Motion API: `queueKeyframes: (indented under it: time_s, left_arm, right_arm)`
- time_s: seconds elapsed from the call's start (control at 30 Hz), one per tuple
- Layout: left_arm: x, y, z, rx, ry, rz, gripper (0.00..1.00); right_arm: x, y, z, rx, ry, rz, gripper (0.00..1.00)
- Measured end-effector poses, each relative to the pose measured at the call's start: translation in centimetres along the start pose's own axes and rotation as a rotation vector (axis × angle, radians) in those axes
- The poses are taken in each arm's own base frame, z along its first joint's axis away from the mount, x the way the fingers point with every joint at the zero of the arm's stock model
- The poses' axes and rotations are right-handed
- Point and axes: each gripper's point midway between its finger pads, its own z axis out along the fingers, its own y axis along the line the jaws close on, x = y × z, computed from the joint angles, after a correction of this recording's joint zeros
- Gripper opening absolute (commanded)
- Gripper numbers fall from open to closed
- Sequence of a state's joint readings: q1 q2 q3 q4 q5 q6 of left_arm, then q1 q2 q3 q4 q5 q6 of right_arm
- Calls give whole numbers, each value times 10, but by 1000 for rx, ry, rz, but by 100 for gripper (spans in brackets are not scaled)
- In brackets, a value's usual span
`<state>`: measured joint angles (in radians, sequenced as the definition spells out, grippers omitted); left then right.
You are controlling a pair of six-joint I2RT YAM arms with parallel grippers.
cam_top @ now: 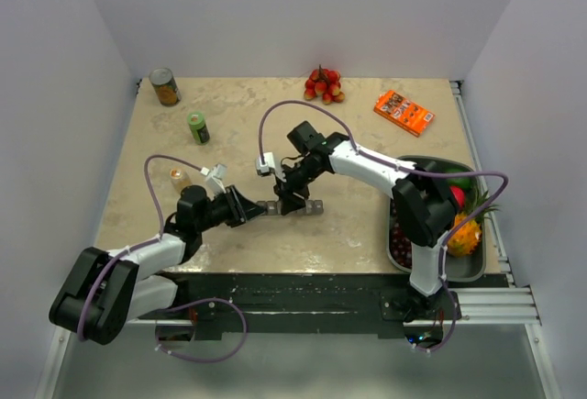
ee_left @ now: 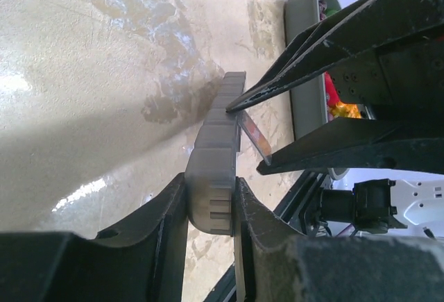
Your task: Sort the pills into containers
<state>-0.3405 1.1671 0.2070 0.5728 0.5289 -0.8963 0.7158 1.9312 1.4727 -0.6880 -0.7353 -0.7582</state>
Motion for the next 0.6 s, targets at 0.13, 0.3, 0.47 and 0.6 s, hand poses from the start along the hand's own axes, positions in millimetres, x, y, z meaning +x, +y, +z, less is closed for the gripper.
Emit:
queueKeyframes:
  time_s: [0.13,0.3,0.47,0.6]
  left_arm:
    - [3,5,2,-14,12,0,0]
    - [12,12,3,-25,53,-23,0]
    - [14,11,4,-15,63,-23,0]
    - [17,13,6,-15,79,-31,0]
  right_arm:
    - [1,-5,-6,26,-1,35,57]
    - [-4,-34,-26,177,-10,60,55]
    - [-11,-60,-40,324,-28,81,47]
    - [-12,-63,-39,343,-38,100,47]
